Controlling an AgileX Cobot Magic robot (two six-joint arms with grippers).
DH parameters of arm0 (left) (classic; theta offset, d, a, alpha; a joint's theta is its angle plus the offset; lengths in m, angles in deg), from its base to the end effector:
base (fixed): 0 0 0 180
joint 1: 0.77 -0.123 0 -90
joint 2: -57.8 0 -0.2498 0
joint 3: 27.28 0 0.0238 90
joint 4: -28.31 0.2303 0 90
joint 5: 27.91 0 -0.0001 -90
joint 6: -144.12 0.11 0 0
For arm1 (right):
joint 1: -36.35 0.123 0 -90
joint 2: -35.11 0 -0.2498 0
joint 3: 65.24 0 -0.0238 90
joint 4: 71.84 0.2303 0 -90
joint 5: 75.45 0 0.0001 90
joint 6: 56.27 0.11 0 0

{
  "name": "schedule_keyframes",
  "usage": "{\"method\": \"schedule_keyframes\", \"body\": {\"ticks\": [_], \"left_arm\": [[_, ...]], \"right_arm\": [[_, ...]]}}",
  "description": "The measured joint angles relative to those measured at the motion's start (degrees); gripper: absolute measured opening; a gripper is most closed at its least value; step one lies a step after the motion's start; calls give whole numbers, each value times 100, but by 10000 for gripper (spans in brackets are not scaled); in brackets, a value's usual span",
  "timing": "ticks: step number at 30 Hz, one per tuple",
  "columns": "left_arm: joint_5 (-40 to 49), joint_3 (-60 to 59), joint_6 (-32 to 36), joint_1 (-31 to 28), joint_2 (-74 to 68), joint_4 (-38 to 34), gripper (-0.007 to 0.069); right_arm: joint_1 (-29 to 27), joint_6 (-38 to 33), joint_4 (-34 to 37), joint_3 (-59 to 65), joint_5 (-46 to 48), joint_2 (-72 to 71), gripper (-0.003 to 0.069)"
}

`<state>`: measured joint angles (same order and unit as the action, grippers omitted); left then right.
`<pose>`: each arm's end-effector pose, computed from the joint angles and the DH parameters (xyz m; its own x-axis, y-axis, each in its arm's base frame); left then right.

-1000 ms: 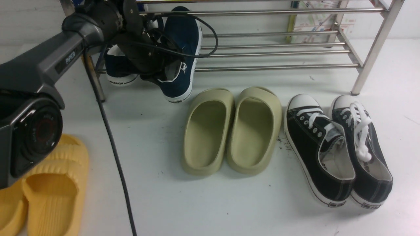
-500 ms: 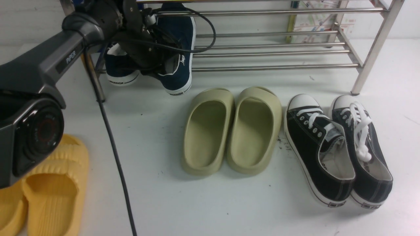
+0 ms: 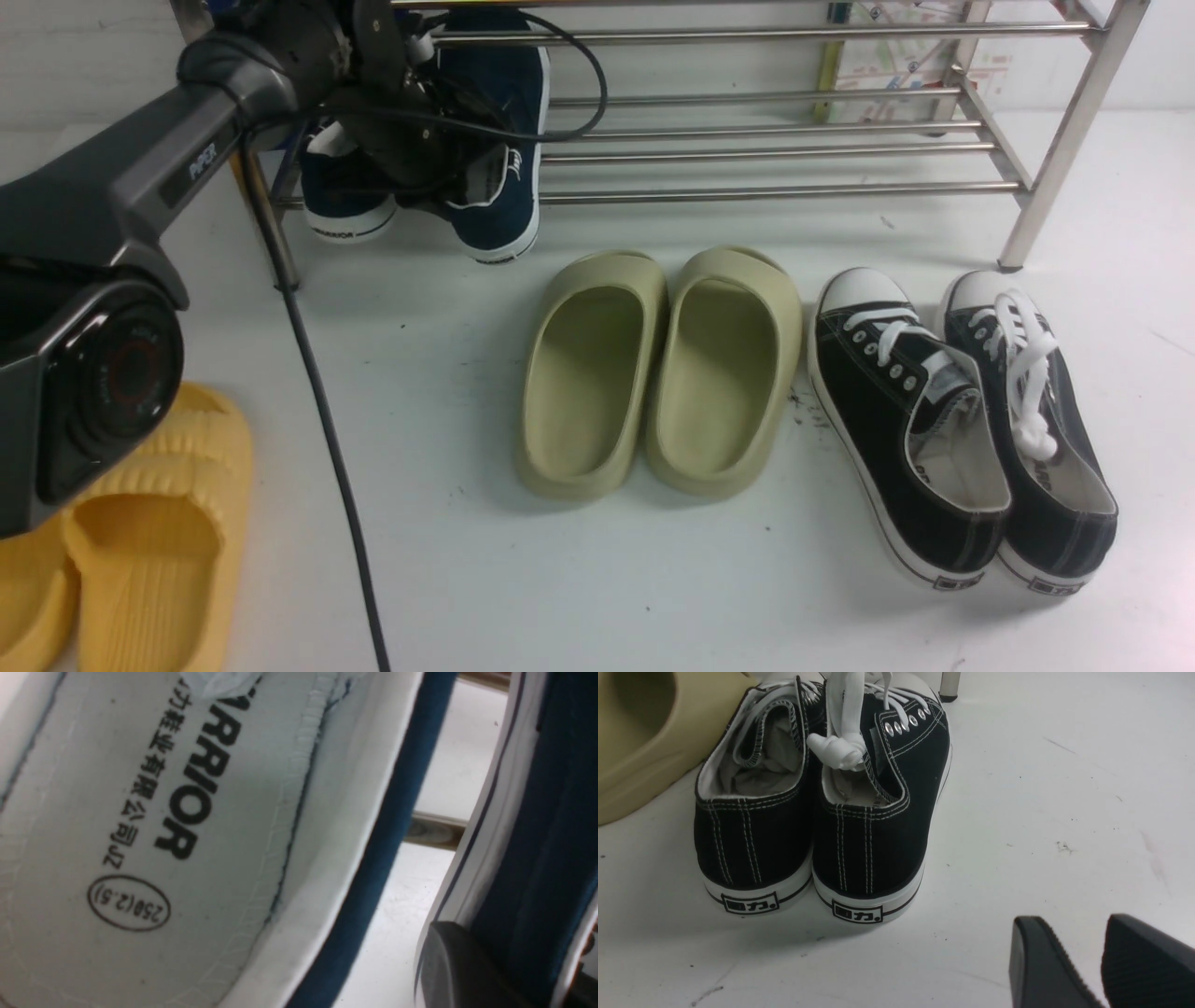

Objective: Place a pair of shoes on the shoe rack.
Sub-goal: Use the left arm to put a shoe into the shoe rack

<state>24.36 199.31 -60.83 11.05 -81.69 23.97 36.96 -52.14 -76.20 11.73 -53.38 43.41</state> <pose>0.4723 -0.1056 0.2073 -0.8216 -0.3007 -0.4844 -0.1611 0.9374 -0.3087 0.0854 -0.0022 0.1690 -0.2970 -0.0016 -0.9549 0.0171 0.9998 -0.0070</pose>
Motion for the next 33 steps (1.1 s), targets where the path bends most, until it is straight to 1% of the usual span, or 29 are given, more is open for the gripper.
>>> {"method": "schedule_keyframes", "body": {"ticks": [3,4,5,10,12,19,23,29,33], "left_arm": [[-31,0,-78,0,0,13,102],[-31,0,-78,0,0,13,107],[-38,7,-102,0,0,23,146],[-200,19,-146,0,30,-17,281],[-226,19,-158,0,38,-33,303],[-191,19,-115,-5,124,-63,318],[5,24,-84,-5,314,-92,318],[277,39,261,-5,529,-378,318],[501,57,338,-5,573,-467,318]], "right_arm": [[0,0,0,0,0,0,244],[0,0,0,0,0,0,244],[0,0,0,0,0,0,244],[0,0,0,0,0,0,244],[0,0,0,0,0,0,244],[0,0,0,0,0,0,244],[0,0,0,0,0,0,244],[0,0,0,0,0,0,244],[0,0,0,0,0,0,244]]}}
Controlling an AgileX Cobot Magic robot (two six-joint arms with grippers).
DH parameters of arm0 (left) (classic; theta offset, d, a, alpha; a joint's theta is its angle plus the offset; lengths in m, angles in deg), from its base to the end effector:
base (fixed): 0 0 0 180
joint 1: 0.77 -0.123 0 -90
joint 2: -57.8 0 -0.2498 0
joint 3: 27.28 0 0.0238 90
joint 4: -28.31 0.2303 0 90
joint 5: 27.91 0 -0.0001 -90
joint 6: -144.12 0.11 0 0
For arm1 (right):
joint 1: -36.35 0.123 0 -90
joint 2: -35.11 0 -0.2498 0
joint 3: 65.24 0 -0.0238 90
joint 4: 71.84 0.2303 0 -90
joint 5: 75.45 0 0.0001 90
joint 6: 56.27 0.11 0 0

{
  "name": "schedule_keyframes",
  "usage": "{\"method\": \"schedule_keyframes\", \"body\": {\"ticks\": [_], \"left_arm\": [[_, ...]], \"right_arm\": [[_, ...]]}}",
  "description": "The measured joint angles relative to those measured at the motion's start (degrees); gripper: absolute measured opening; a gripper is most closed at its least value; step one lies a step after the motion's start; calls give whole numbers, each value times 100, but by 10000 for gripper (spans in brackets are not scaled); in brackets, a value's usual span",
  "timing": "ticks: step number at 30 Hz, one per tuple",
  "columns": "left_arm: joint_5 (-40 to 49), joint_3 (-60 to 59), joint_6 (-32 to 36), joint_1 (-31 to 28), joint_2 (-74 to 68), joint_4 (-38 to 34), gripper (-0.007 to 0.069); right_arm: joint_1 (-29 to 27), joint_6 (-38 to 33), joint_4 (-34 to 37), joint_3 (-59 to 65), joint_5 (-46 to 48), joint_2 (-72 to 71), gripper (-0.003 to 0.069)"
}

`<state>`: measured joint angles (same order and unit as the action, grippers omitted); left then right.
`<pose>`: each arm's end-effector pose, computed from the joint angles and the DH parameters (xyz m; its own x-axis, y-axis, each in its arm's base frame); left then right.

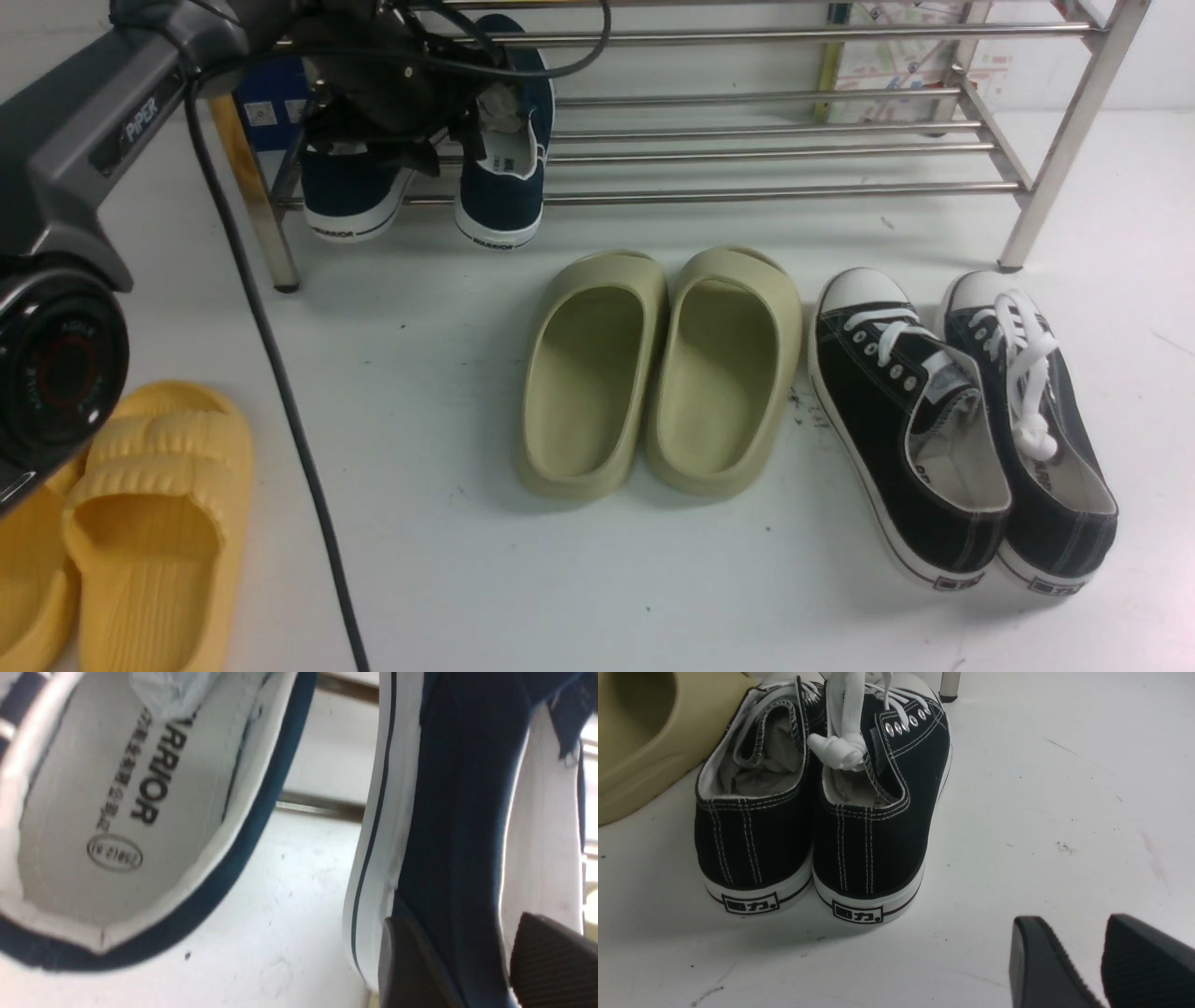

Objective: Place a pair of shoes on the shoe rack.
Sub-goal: Use the left arm to put a shoe into the shoe rack

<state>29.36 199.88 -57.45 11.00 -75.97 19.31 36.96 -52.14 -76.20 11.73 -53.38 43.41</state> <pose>0.4532 -0.1092 0.2530 -0.8292 -0.2785 -0.4846 -0.1014 0.9276 -0.3595 0.0854 -0.0022 0.1690 -0.2970 -0.0016 -0.9549 0.0171 0.9998 -0.0070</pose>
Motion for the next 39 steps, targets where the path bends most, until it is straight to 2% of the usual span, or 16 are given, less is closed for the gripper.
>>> {"method": "schedule_keyframes", "body": {"ticks": [11,18,25,30,34,39], "left_arm": [[236,0,172,103,307,296,318],[517,-108,252,133,616,218,316],[136,-506,408,387,611,159,269],[-339,-506,-21,479,605,263,261],[-612,-506,-728,474,534,862,319],[-1059,-506,-925,468,206,1040,365]], "right_arm": [[0,0,0,0,0,0,244],[0,0,0,0,0,0,244],[0,0,0,0,0,0,244],[0,0,0,0,0,0,246],[0,0,0,0,0,0,246],[0,0,0,0,0,0,246]]}}
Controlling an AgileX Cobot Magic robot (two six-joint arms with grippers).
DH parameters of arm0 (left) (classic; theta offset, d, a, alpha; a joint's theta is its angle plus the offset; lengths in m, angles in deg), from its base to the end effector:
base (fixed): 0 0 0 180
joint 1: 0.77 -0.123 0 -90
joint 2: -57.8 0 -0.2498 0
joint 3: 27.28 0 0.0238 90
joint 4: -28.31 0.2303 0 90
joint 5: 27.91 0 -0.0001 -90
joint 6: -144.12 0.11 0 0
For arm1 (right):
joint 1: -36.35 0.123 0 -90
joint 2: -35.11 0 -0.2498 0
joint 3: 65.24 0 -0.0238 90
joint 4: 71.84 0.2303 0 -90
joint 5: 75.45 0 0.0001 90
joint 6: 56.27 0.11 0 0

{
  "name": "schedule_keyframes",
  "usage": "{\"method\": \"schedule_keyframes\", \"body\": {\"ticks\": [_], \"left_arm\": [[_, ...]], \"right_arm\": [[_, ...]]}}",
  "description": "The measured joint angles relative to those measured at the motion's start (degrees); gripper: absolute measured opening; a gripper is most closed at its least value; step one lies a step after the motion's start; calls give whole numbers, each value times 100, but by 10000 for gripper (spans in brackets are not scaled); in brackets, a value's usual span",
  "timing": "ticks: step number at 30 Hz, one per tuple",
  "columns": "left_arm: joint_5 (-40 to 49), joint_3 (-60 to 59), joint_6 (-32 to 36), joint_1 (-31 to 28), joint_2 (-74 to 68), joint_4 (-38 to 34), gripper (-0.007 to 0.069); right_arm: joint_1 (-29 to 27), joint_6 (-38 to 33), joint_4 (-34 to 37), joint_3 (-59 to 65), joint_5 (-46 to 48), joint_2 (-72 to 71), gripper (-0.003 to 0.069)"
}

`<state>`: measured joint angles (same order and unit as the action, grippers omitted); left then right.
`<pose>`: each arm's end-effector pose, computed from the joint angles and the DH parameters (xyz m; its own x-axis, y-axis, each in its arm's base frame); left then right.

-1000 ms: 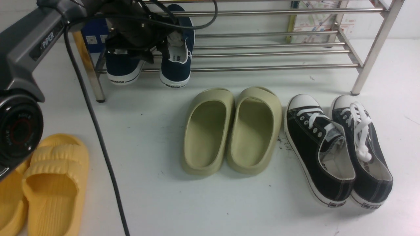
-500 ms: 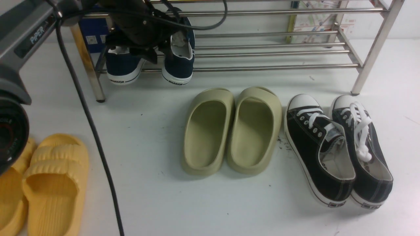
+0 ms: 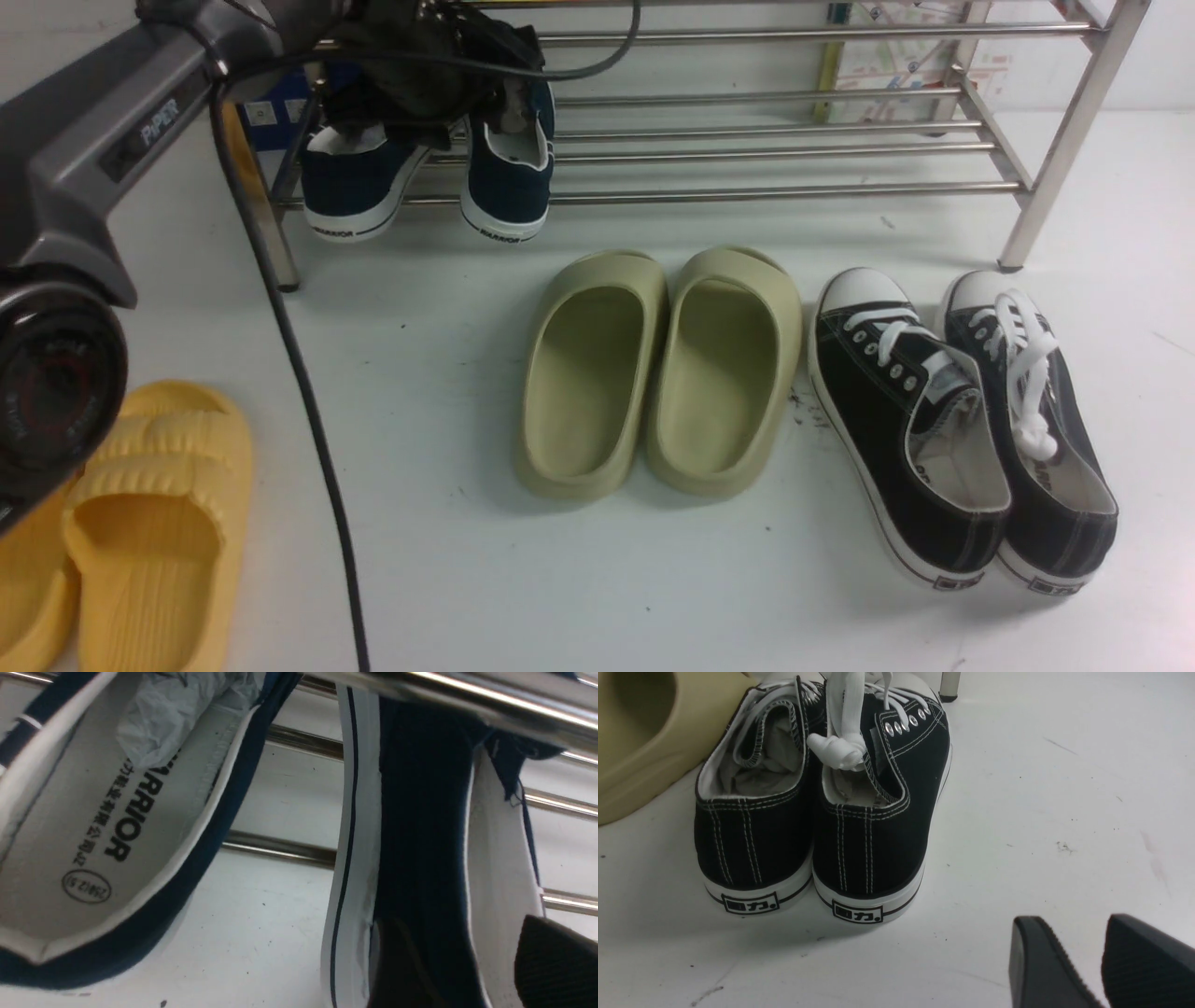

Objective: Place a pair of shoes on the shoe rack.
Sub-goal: Use the left arm to put a shoe into the shoe rack

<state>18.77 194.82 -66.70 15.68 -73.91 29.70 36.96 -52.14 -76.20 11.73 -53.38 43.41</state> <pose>0.4535 -0.1319 0.2553 -0.7363 -0.3018 -0.6057 -0.1098 0.9365 -0.3331 0.0854 -0.0022 0.1690 -0.2970 -0.0016 -0.9549 0.0171 0.9998 -0.0070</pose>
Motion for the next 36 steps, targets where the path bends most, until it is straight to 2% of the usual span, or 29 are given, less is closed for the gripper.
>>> {"method": "schedule_keyframes", "body": {"ticks": [7,9,12,13,15,16,17,18,30,36], "left_arm": [[-255,0,-24,-17,-429,128,362],[-259,0,-24,-42,-501,224,330],[-259,0,-24,-53,-516,258,232],[-259,0,-24,-53,-516,267,223],[-297,0,-24,-60,-516,293,73],[-298,0,-24,-60,-522,289,73],[-297,0,-24,-60,-535,267,5],[-293,0,-24,-60,-535,255,-6],[-106,0,40,-78,-479,234,-2],[114,-7,-156,-177,-413,294,-2]], "right_arm": [[0,0,0,0,0,0,246],[0,0,0,0,0,0,246],[0,0,0,0,0,0,246],[0,0,0,0,0,0,246],[0,0,0,0,0,0,246],[0,0,0,0,0,0,246],[0,0,0,0,0,0,246],[0,0,0,0,0,0,246],[0,0,0,0,0,0,246],[0,0,6,0,0,0,246]]}}
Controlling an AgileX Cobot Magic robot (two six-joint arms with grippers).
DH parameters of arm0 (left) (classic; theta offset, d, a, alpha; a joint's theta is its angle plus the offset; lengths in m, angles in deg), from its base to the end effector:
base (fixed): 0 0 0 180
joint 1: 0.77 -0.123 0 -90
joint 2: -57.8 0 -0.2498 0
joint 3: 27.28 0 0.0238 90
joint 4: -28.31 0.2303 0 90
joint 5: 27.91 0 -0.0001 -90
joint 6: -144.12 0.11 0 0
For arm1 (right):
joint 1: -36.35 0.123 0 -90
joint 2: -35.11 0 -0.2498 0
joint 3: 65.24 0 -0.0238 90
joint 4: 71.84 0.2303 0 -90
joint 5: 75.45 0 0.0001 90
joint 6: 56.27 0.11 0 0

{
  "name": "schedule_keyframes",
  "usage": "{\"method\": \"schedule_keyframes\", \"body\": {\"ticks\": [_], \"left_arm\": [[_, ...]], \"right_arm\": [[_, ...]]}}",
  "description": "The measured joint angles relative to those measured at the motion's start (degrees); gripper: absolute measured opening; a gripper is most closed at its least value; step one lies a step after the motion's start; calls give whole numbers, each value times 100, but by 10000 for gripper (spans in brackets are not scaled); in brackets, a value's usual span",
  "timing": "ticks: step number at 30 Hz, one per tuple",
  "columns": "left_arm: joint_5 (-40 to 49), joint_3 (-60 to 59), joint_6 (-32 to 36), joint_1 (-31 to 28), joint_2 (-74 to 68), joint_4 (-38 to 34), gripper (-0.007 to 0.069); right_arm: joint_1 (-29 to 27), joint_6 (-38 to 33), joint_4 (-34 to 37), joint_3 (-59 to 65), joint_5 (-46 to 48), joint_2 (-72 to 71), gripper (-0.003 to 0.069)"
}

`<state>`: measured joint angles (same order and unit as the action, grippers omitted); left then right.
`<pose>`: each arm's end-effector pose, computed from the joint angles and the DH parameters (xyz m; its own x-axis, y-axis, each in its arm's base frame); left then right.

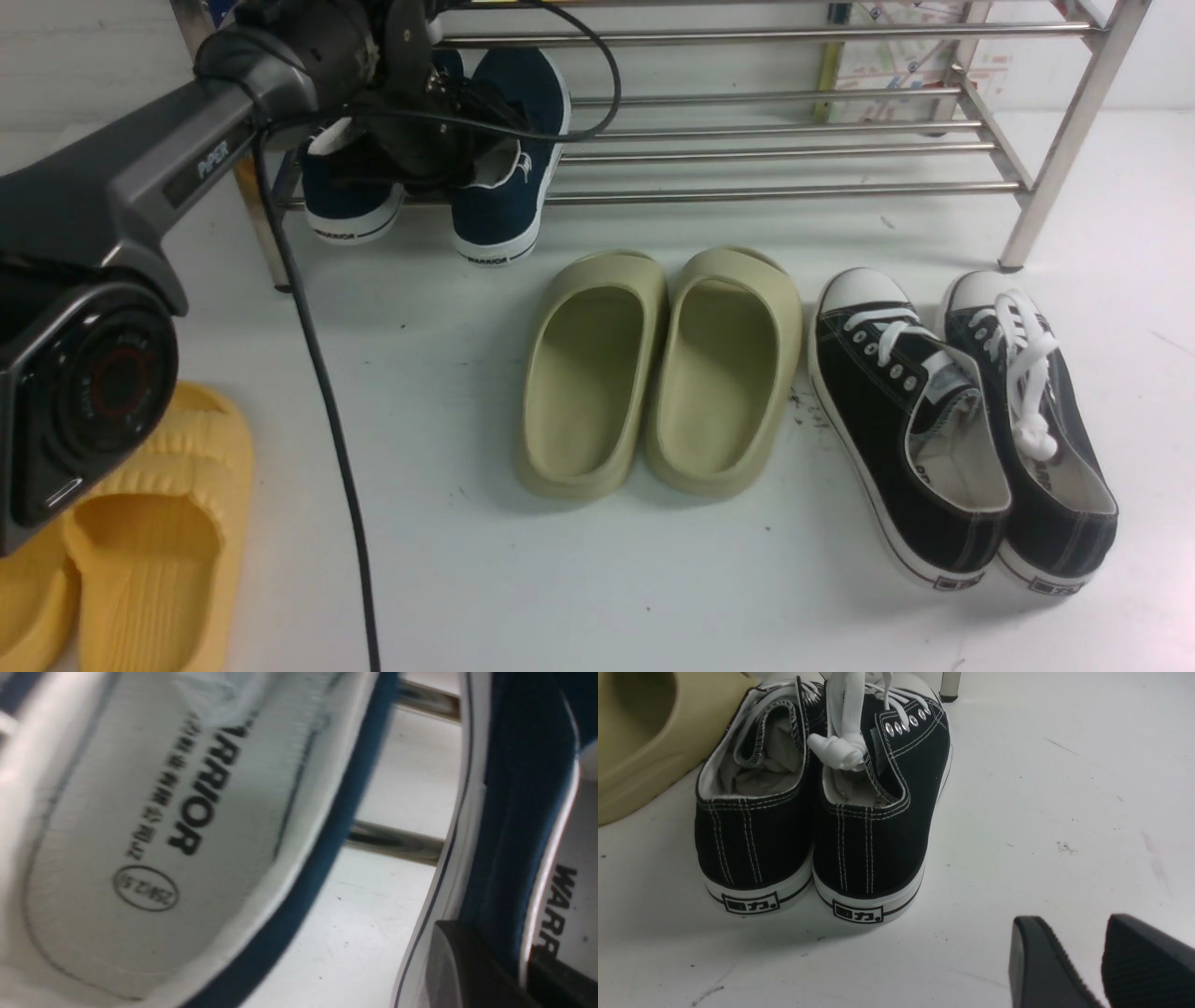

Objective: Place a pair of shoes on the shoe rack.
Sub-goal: Use the left arm to put a shoe into the shoe rack

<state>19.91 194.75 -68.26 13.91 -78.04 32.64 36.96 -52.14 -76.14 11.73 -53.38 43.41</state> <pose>0.4647 -0.1154 0.2194 -0.7675 -0.3067 -0.5630 -0.1817 0.9462 -0.2678 0.0854 -0.0022 0.1690 -0.2970 -0.0006 -0.9549 0.0170 0.9998 -0.0060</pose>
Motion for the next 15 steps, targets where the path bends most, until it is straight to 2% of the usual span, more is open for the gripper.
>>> {"method": "schedule_keyframes", "body": {"ticks": [10,15], "left_arm": [[5,-11,-212,0,6,44,17],[-106,-11,-248,0,23,44,148]], "right_arm": [[0,0,-5,0,0,0,246],[0,0,-5,0,0,0,246]]}}
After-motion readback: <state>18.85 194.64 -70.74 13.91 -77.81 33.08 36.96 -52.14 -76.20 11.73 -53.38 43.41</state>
